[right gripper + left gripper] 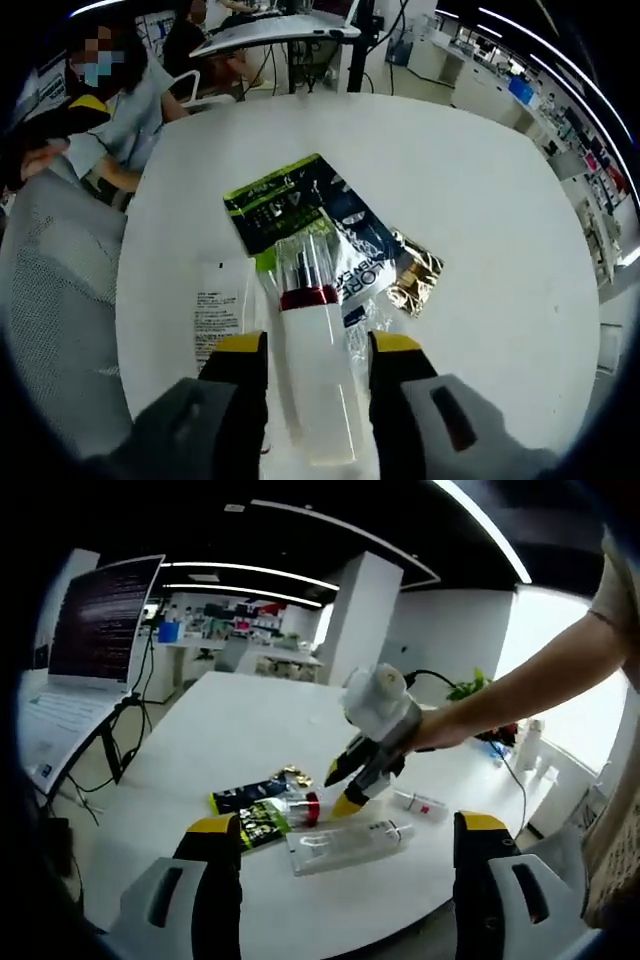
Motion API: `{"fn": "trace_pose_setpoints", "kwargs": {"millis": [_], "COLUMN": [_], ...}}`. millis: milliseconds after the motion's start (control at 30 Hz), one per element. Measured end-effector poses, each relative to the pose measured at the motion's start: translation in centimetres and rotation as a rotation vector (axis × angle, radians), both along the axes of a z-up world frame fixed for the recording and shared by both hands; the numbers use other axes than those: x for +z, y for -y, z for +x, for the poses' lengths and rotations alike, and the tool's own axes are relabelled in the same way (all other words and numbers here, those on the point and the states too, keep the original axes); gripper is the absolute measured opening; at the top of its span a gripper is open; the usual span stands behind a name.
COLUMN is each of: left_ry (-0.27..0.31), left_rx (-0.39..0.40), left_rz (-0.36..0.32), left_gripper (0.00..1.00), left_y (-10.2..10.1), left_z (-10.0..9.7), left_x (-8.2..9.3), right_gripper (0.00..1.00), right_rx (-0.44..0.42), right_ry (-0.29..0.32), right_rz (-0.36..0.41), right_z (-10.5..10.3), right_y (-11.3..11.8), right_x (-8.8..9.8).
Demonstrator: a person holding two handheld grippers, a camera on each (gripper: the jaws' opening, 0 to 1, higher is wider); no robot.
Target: Arrange the skincare products in the storage area until every visible bottle or jar stands upright without overlapping.
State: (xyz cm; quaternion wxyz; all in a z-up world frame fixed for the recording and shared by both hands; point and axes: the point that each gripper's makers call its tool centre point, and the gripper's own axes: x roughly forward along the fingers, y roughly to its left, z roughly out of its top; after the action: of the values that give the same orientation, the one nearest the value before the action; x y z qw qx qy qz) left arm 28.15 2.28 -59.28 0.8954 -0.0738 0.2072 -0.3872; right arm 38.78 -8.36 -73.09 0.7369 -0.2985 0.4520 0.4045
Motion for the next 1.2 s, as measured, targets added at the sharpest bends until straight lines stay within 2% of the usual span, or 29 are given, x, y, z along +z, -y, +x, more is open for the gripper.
{"fn": "trace_pose_setpoints", "kwargs": {"millis": [100, 167, 433, 500, 567, 633, 767, 833, 1200], "left_ry": [-0.010, -0.012, -0.023, -0.028, -0.035, -0.038, -0.046, -0.049, -0.060], "left_rx": [-0.004, -0.003, -0.001, -0.001, -0.002, -0.003, -0.011, -0.016, -0.001], "left_rz": [-0.007, -0.007, -0.023, -0.030, -0.034, -0.035, -0.038, -0.041, -0.060], "left_gripper": [0.86, 0.86, 0.86, 0.85, 0.85, 0.85, 0.85, 0.85, 0.85], "left_y": [0.0, 0.0, 0.0, 0.0, 0.0, 0.0, 0.1, 0.2, -0.1], "left_z": [0.0, 0.0, 0.2, 0.3, 0.3, 0.3, 0.3, 0.2, 0.4], "left_x": [-0.1, -0.1, -0.1, -0.1, -0.2, -0.2, -0.3, -0.3, -0.3], "right_gripper": [0.36, 0.30, 0.30, 0.30, 0.30, 0.30, 0.29, 0.29, 0.27], "right_rx": [0.005, 0.006, 0.088, 0.074, 0.105, 0.098, 0.071, 0.088, 0.110], "right_ry": [-0.022, -0.029, -0.033, -0.051, -0.049, -0.052, -0.075, -0.078, -0.022], "right_rz": [0.000, -0.009, -0.110, -0.097, -0.089, -0.085, -0.089, -0.106, -0.070], "right_z": [0.2, 0.3, 0.5, 0.7, 0.5, 0.5, 0.5, 0.5, 0.3], "right_y": [-0.4, -0.5, -0.5, -0.5, -0.5, -0.6, -0.5, -0.6, -0.6], "right_x": [-0.8, -1.1, -2.4, -2.2, -2.2, -2.3, -2.4, -2.4, -2.1]}}
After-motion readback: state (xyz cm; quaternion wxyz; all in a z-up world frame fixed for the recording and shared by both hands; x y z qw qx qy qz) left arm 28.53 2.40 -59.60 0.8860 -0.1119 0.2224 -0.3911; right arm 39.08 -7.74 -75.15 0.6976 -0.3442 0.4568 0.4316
